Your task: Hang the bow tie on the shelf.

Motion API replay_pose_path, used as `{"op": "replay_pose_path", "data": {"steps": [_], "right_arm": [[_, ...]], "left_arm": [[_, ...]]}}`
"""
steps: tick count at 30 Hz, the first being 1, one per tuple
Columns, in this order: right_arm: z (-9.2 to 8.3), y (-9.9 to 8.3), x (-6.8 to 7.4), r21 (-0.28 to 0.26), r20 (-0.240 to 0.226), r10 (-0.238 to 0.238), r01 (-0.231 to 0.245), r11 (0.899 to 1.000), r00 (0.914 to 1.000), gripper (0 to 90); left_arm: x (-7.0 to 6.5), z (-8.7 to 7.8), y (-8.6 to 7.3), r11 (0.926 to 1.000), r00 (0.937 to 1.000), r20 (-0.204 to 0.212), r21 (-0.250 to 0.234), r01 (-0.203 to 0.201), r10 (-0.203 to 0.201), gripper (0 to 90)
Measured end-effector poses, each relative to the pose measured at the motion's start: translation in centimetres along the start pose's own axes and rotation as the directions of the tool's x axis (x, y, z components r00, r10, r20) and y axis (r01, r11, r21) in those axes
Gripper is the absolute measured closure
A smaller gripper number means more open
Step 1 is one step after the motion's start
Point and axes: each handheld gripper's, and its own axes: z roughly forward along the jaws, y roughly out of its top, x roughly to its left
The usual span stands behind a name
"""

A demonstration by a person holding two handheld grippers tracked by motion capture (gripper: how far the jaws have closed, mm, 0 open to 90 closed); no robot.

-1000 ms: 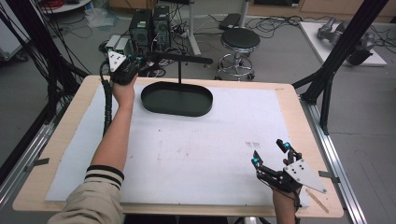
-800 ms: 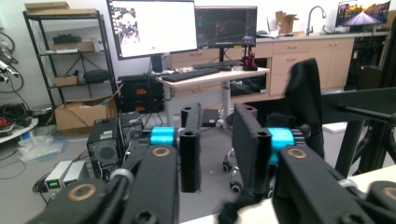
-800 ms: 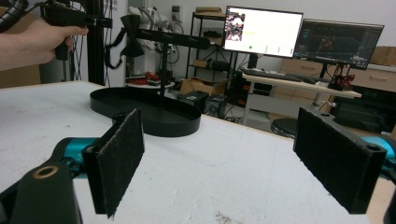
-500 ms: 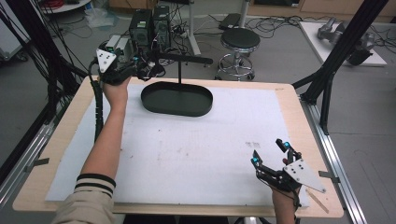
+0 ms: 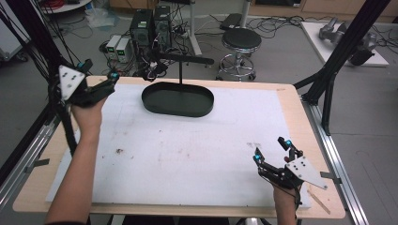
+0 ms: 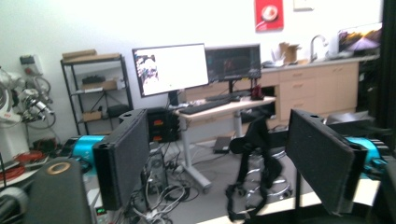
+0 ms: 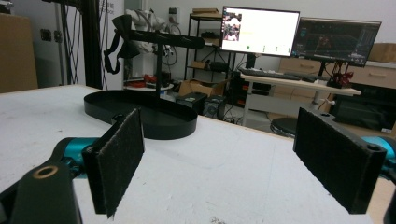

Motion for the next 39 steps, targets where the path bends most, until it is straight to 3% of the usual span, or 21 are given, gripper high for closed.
{"op": "replay_pose_path", "data": {"steps": [4,6,7,8,10,14,15,17,19,20,21,23,26,30,39], "right_arm": [[0.0,0.0,0.1,0.006,-0.002,0.003,-0.003,1.000,1.0000,15.2],[0.0,0.0,0.1,0.010,-0.002,0.004,-0.004,1.000,1.0000,15.0],[0.0,0.0,0.2,0.013,-0.001,0.004,-0.004,1.000,1.0000,14.9],[0.0,0.0,0.2,0.015,-0.001,0.004,-0.004,1.000,1.0000,14.7],[-0.1,-0.1,0.2,0.017,-0.001,0.005,-0.005,1.000,1.0000,14.3],[-0.2,-0.1,0.0,0.019,0.007,0.011,-0.011,1.000,0.9999,13.7],[-0.2,-0.1,-0.1,0.020,0.010,0.013,-0.013,1.000,0.9999,13.5],[-0.3,-0.2,-0.3,0.021,0.018,0.017,-0.017,1.000,0.9997,12.5],[-0.3,-0.2,-0.3,0.018,0.023,0.015,-0.015,1.000,0.9996,12.4],[-0.6,-0.2,-0.4,0.017,0.033,0.018,-0.019,1.000,0.9993,12.0],[-0.7,-0.2,-0.4,0.014,0.040,0.020,-0.021,1.000,0.9990,11.8],[-1.0,-0.2,-0.5,0.012,0.047,0.028,-0.029,1.000,0.9985,11.8],[-1.2,-0.2,-0.6,0.011,0.053,0.030,-0.030,0.999,0.9982,11.8],[-1.4,-0.2,-0.9,0.005,0.061,0.035,-0.036,0.999,0.9975,11.8],[-1.3,-0.5,-0.9,0.018,0.060,0.045,-0.046,0.999,0.9972,11.8]], "left_arm": [[0.0,-4.2,0.7,0.9995,0.9996,0.024,-0.029,-0.011,0.012,19.5],[-0.2,-7.4,0.1,0.9998,0.9986,0.053,-0.022,-0.002,0.004,19.3],[-0.2,-7.4,0.1,0.9998,0.9986,0.053,-0.022,-0.002,0.004,19.2],[-0.1,-9.0,-0.9,1.0000,0.9987,0.052,-0.004,0.001,0.000,19.2],[0.1,-10.5,-2.0,0.9997,0.9989,0.042,0.015,0.019,-0.019,19.2],[0.4,-13.2,-3.9,0.9978,0.9978,0.031,0.031,0.058,-0.059,18.4],[0.4,-13.2,-3.9,0.9978,0.9978,0.031,0.031,0.058,-0.059,18.2],[0.2,-14.5,-5.6,0.9967,0.9971,0.044,0.056,0.059,-0.061,16.9],[0.1,-14.8,-6.1,0.9964,0.9969,0.042,0.055,0.065,-0.067,16.9],[0.2,-14.8,-6.6,0.9943,0.9957,0.065,0.088,0.060,-0.066,15.8],[0.2,-14.9,-6.6,0.9937,0.9958,0.062,0.093,0.062,-0.068,15.4],[0.1,-15.3,-6.8,0.9942,0.9935,0.073,0.069,0.082,-0.087,15.4],[-0.1,-15.3,-7.1,0.9936,0.9923,0.082,0.073,0.087,-0.092,15.4],[-0.1,-15.4,-7.9,0.9907,0.9901,0.078,0.080,0.110,-0.116,15.4],[0.0,-15.7,-8.3,0.9914,0.9911,0.059,0.061,0.116,-0.119,15.4]]}}
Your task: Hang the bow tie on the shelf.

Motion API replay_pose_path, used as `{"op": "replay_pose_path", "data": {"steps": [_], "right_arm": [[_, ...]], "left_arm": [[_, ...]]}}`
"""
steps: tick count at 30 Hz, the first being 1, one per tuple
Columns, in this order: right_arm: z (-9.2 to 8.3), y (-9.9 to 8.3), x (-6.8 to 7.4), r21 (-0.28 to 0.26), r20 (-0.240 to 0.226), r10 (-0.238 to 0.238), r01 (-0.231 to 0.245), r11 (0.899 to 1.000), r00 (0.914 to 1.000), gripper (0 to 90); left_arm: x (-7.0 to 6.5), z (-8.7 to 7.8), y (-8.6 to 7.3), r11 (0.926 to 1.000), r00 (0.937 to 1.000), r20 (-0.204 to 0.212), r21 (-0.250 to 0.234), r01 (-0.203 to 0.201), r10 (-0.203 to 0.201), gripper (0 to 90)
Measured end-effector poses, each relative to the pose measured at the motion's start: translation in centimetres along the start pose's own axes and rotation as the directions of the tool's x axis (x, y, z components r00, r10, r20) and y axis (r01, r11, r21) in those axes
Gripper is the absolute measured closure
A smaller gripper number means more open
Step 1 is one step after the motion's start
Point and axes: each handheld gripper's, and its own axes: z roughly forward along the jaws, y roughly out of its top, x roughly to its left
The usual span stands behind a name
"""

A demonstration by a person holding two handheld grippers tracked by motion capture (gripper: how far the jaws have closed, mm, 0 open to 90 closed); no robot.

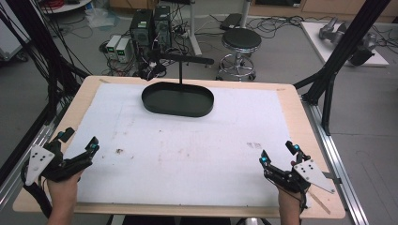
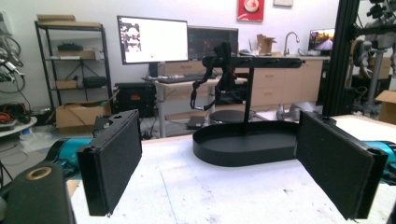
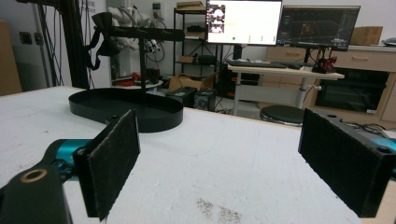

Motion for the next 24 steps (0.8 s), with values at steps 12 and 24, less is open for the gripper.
{"op": "replay_pose_path", "data": {"steps": [12,24], "right_arm": [[-0.29,0.11,0.07,-0.004,-0.001,-0.006,0.006,1.000,1.0000,11.8],[-0.52,0.12,-0.25,-0.005,0.005,-0.001,0.001,1.000,1.0000,11.9]], "left_arm": [[0.45,-0.08,-0.13,0.9996,0.9996,-0.004,-0.012,0.027,-0.027,15.6],[0.65,0.03,-0.31,0.9995,0.9991,-0.028,0.000,0.032,-0.032,15.7]]}}
